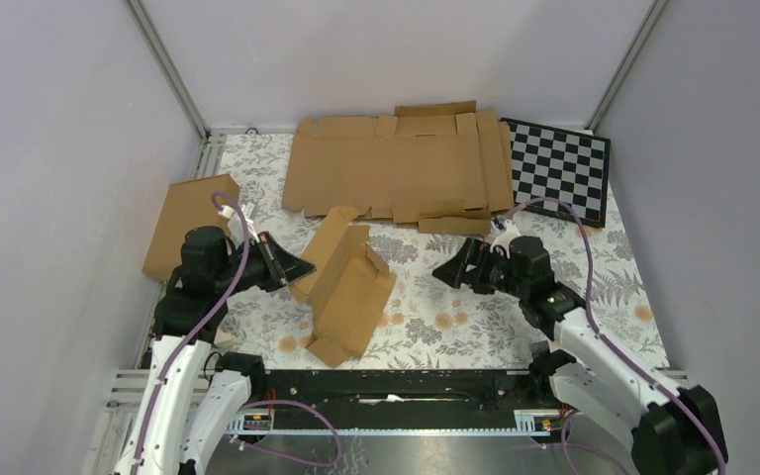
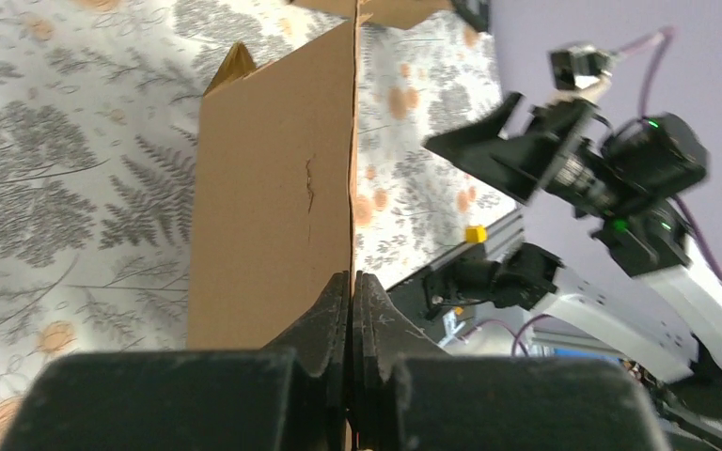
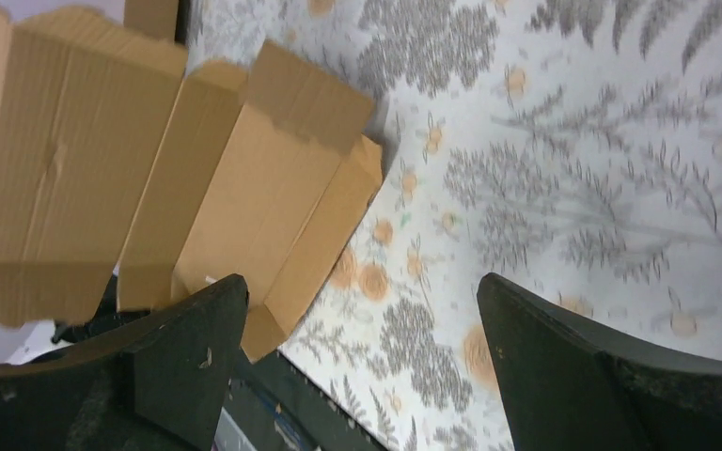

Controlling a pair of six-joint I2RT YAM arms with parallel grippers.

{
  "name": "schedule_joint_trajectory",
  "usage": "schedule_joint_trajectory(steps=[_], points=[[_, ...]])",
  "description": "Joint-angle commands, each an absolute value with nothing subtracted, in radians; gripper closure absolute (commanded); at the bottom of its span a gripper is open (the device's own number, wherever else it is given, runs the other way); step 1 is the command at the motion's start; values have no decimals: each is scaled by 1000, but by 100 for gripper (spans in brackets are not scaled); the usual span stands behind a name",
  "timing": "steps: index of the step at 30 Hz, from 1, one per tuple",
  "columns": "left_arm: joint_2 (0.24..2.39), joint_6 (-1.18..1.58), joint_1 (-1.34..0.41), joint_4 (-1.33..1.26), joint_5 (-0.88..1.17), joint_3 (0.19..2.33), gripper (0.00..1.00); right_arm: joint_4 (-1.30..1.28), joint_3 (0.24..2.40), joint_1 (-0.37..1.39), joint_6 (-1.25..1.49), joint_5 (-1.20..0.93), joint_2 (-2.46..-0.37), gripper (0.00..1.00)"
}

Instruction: Fold the paper box

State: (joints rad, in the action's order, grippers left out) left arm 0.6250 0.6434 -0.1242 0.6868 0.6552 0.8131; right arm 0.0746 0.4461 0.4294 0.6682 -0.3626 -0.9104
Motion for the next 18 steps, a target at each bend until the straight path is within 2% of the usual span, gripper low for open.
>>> schedule_joint_trajectory(steps=[1,8,14,18], points=[[653,586,-147,670,519,793,100,-123,410,431,691,-422,-786,1],[681,654,-222,614,425,731,100,-240,402,434,691,-438,-772,0],[543,876,-312,388,339,547,100,-349,440,436,694,-360,-829,1],[491,910,-358,373,240,504,100,-340,404,439,723,-402,-814,1]])
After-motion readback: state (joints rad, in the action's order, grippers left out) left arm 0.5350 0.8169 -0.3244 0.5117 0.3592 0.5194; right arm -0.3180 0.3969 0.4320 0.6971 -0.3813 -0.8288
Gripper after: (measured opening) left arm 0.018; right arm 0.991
